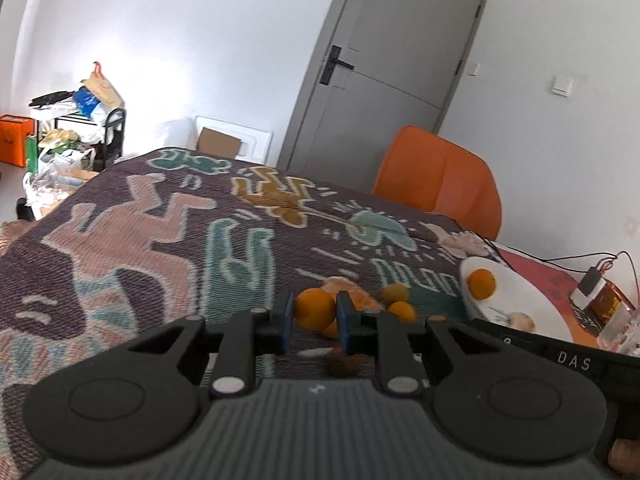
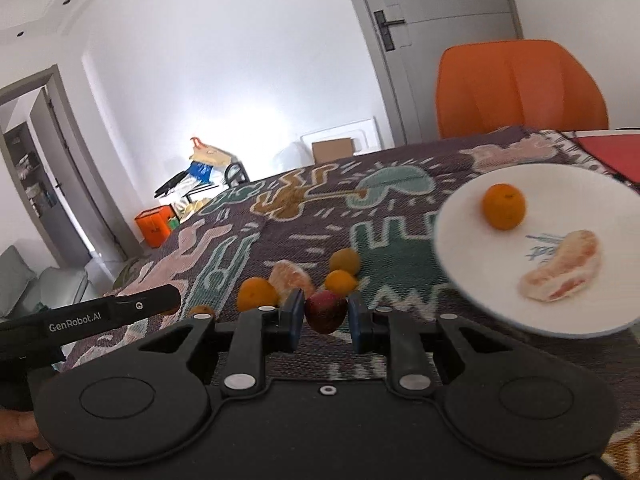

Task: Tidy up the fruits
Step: 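Grasp a kumquat with the left tool while the right tool grasps a red date, then place the kumquat and red date onto the white plate and open both tools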

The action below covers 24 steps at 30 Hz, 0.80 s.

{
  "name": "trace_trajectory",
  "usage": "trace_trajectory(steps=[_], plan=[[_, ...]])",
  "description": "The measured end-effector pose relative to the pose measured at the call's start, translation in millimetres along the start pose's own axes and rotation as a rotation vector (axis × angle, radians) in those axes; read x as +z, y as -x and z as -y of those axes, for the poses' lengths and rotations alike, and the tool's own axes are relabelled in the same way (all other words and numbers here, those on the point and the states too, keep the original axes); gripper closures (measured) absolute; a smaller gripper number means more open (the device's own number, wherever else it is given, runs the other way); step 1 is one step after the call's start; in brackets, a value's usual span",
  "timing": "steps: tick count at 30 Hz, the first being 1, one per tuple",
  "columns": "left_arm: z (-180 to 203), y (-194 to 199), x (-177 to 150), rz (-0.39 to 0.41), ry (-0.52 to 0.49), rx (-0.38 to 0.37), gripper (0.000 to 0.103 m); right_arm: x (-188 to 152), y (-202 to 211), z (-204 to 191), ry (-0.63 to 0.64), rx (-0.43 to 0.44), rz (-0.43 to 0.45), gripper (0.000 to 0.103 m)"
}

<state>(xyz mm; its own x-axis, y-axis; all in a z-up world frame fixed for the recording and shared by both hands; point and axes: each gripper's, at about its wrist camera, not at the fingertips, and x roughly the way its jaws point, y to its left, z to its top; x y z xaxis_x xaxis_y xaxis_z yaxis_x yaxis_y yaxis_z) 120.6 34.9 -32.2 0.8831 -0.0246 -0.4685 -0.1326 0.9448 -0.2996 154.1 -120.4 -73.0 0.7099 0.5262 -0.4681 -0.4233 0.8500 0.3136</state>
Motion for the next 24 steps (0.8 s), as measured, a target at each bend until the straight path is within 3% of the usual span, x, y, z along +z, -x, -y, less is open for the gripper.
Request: trace_trajectory(steps=[24], plan=[[84.9, -20.3, -1.1, -0.013, -0.097, -0.135, 0.082, 3.8, 50.9, 65.0, -0.073, -0.124, 0.093, 0.081]])
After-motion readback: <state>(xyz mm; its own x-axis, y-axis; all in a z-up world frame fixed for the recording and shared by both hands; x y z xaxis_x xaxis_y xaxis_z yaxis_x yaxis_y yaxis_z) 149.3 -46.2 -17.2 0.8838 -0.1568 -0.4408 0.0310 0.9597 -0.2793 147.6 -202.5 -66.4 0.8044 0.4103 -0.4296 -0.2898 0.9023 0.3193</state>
